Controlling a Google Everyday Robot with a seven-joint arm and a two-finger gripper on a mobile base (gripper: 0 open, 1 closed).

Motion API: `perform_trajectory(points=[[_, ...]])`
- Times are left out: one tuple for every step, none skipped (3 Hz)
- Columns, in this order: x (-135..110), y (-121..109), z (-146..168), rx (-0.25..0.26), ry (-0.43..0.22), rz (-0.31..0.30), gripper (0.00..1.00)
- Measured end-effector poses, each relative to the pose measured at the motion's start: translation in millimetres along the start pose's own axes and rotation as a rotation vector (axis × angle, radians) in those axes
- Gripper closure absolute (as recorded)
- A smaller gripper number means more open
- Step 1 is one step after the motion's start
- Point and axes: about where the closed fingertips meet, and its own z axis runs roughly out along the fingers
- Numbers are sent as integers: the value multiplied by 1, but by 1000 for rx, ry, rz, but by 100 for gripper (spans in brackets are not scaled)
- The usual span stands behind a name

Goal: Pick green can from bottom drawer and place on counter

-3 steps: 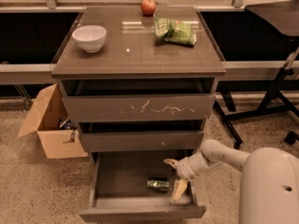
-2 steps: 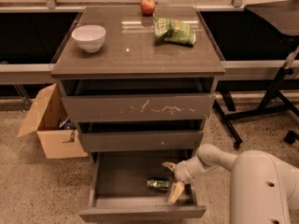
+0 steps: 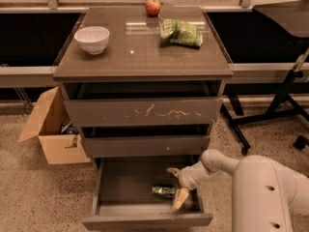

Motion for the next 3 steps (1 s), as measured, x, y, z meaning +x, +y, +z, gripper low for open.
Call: perform_trajectory(points=[[12,-17,15,8,11,-24,0],[23,-35,27,32,20,-51,0],[37,-57,46,52,30,-62,0]])
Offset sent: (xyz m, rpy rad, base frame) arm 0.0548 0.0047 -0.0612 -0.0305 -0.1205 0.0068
